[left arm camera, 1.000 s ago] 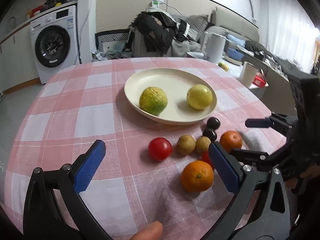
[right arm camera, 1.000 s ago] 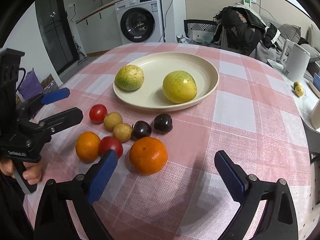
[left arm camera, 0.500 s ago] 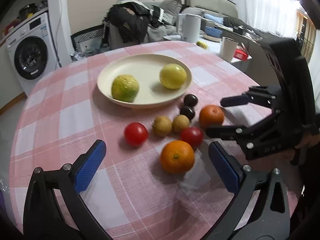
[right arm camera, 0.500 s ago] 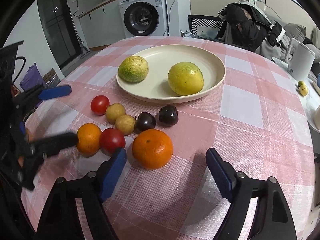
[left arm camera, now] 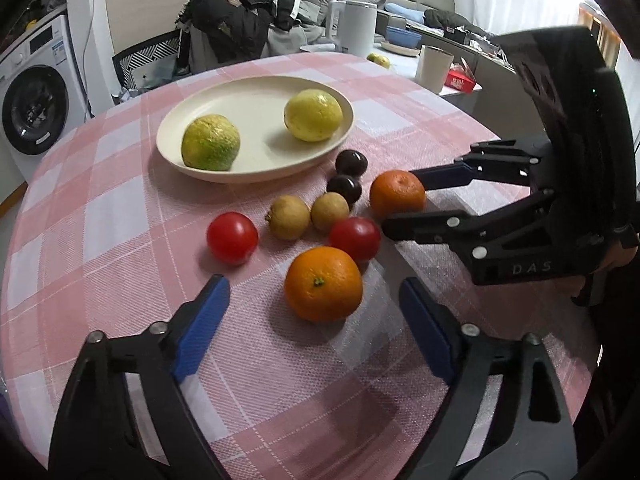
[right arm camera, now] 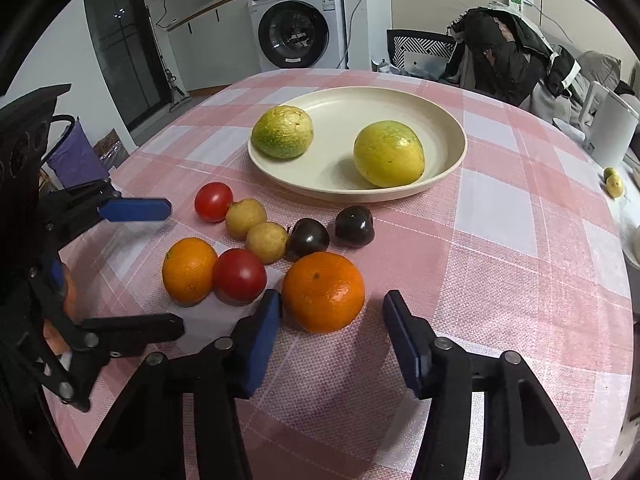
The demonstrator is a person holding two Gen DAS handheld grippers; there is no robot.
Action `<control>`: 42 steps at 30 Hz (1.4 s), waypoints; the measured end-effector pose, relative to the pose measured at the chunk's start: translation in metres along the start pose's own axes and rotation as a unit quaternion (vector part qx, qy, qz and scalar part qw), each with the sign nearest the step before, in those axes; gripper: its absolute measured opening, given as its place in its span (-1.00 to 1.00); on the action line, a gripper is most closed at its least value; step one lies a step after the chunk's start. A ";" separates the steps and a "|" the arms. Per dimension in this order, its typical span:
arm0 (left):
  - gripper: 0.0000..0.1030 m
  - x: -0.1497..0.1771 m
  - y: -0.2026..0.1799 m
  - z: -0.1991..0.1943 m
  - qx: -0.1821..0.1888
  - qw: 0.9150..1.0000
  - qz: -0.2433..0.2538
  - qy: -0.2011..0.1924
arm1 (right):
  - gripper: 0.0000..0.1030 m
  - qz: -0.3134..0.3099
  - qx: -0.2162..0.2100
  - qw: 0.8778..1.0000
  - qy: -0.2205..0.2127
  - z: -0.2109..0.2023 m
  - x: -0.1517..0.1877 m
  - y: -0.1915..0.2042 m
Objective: Organize fruits
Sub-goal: 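Grasp the large mandarin with the left tool while the right tool grasps the smaller mandarin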
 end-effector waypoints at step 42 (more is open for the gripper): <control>-0.31 -0.011 0.010 -0.015 0.021 0.998 -0.042 -0.042 | -0.20 0.030 0.019 0.998 -0.061 -0.021 -0.012 -0.017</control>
Point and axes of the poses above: each gripper's, at about its wrist camera, not at the fingertips, and z roughly the way its jaws point, y to its left, x to its underside, the point moved 5 cm from there along z, roughly the way its jaws point, and after that the axes turned 11 degrees about -z, right-handed, at the moved point
